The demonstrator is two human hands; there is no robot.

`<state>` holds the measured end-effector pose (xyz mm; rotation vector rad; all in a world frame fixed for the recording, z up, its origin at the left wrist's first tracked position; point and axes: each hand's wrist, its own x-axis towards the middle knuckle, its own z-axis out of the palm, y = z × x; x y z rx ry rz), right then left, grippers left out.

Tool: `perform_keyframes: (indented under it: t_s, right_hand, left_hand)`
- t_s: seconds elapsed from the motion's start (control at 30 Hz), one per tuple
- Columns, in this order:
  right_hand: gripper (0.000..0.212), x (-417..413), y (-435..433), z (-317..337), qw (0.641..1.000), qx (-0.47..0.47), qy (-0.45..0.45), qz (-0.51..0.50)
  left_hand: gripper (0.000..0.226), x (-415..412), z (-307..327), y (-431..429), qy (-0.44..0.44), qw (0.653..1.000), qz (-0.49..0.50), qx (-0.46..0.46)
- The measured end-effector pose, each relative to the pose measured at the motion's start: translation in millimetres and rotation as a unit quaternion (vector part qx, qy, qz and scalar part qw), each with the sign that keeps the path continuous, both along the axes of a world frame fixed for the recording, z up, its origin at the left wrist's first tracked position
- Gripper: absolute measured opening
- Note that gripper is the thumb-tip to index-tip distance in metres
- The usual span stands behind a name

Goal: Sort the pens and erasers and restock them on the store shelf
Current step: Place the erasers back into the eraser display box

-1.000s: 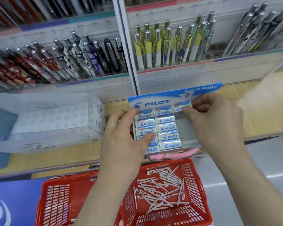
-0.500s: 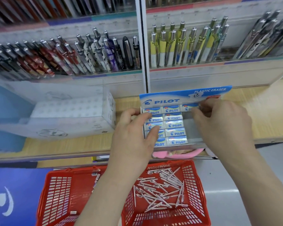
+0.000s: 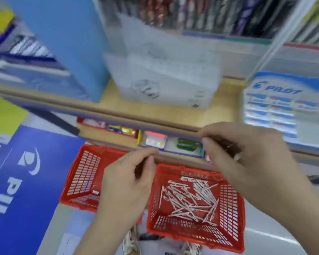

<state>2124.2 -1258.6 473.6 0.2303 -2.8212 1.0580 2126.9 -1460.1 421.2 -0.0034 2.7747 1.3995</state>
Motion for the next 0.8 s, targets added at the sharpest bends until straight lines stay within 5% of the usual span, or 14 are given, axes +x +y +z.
perform_keyframes:
  t_s: [0.27, 0.5, 0.8]
  right_hand:
    - [0.010, -16.8, -157.2, -138.3, 0.971, 0.028, -0.177, 0.161]
    - [0.024, -9.9, -247.6, -363.7, 0.941, 0.028, -0.319, 0.108]
    - [0.054, -25.2, -293.1, -599.9, 0.930, 0.122, -0.330, 0.111]
  left_hand:
    - [0.030, 42.3, -92.2, -173.2, -0.116, 0.985, 0.102, -0.073]
    - [0.018, 55.4, -283.8, -269.0, -0.220, 0.958, 0.085, -0.164]
    - [0.030, 11.7, -529.2, -283.3, -0.294, 0.923, -0.017, -0.249]
